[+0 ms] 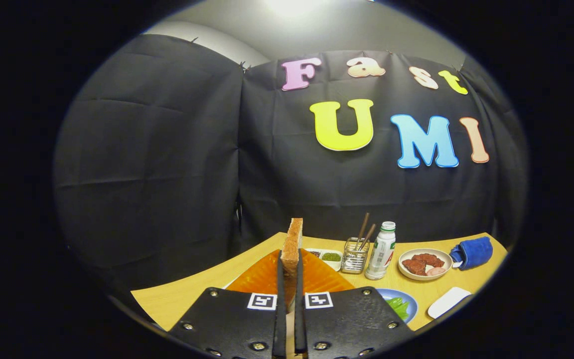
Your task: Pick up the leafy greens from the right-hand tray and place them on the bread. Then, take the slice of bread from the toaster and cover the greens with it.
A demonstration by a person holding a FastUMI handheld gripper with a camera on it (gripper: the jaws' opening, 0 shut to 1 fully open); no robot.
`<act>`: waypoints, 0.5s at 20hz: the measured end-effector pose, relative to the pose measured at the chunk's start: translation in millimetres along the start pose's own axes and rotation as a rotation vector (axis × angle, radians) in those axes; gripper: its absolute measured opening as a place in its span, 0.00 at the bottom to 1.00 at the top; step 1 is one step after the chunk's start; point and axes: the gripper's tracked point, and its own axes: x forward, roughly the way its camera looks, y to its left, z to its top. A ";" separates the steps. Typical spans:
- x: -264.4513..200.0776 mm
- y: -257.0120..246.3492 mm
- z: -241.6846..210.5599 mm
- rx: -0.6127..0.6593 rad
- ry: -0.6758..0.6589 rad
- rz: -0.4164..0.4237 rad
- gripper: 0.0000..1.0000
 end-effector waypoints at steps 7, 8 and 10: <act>-31.4 -44.3 11.3 -0.003 -0.036 -0.038 0.06; -34.6 -53.0 7.7 -0.006 -0.031 -0.049 0.06; -36.2 -67.6 -4.1 -0.011 -0.013 -0.065 0.06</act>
